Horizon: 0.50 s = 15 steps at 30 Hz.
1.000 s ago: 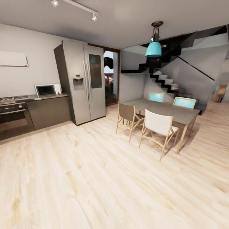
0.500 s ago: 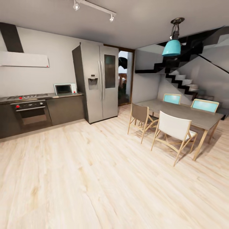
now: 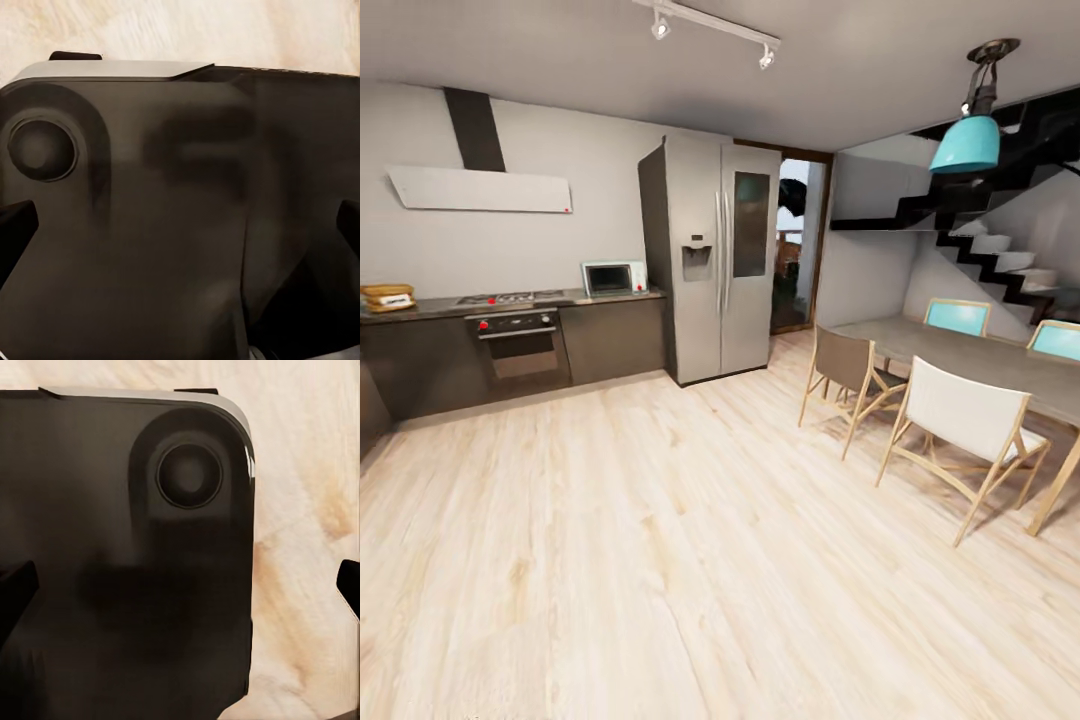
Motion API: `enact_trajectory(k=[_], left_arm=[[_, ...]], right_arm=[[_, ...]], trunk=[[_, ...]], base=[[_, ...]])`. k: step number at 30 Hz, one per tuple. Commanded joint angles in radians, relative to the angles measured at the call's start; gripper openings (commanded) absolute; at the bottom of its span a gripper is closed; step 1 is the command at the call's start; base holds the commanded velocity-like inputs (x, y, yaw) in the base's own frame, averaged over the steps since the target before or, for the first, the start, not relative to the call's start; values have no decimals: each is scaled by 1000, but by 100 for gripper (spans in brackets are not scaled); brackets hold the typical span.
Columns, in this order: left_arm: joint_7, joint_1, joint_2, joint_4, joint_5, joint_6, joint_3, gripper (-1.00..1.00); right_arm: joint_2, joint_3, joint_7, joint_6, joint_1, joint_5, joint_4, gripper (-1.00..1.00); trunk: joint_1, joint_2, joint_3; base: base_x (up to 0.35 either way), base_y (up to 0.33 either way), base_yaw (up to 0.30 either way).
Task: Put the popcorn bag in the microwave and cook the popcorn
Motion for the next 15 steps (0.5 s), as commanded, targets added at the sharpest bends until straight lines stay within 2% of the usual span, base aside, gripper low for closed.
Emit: enact_trajectory(k=[1,15], left_arm=[[0,0,0,0,6,-2,0,100],[0,0,0,-3,5,-2,-1,100]], right_arm=[[0,-1,-1,-4,0,-2,0,100],[0,-1,-1,-4,0,-2,0,100]], trunk=[[0,0,-1],[0,0,-1]], base=[[0,0,273],[0,0,273]])
